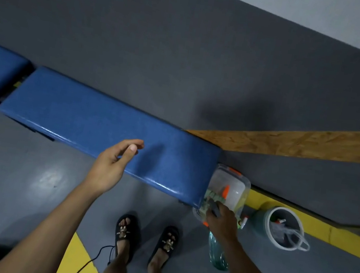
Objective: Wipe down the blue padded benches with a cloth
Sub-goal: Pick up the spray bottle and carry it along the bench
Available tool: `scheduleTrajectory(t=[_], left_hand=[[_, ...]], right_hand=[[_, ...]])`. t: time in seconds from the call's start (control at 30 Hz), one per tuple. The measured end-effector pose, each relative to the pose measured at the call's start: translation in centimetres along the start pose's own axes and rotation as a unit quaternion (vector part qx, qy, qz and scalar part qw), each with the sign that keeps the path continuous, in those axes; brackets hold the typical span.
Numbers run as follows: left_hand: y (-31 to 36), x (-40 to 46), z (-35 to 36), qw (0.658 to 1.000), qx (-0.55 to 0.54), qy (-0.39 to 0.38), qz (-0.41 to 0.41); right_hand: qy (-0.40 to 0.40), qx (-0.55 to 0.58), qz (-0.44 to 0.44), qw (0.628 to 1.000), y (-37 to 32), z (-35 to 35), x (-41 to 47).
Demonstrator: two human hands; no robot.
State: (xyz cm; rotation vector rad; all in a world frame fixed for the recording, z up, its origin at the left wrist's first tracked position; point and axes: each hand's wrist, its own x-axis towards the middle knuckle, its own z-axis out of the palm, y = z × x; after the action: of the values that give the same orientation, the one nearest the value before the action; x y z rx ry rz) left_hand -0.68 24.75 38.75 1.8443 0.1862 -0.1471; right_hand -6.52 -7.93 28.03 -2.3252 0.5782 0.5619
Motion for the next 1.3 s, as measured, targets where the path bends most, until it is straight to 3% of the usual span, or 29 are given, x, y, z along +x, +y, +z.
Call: scheduleTrajectory(t=[0.3,0.57,0.8,1.3], left_hand=[[0.2,-1.3,-0.8,1.000,-0.015,0.017,0.008],[1.5,-3.0,-4.9,0.997,-0.033,0.060,0.018],[1.6,-4.8,-13.3,0.991,-0.032,0.130,0.012],[-4.4,-5.9,-34.2,0.978,-0.061,0.202,0.004]], right_hand=[[-0.016,-0.065,-0.045,0.997,0.8,1.3,-1.2],[0.028,-0.043,-0.096,0.994,-5.3,-0.2,0.0],[-0.015,-0.096,-0.151,0.984,-14.7,3.2,-0.6],[-0.056,-0.141,-0.157,0.976,-29.2,18.9,-7.2]])
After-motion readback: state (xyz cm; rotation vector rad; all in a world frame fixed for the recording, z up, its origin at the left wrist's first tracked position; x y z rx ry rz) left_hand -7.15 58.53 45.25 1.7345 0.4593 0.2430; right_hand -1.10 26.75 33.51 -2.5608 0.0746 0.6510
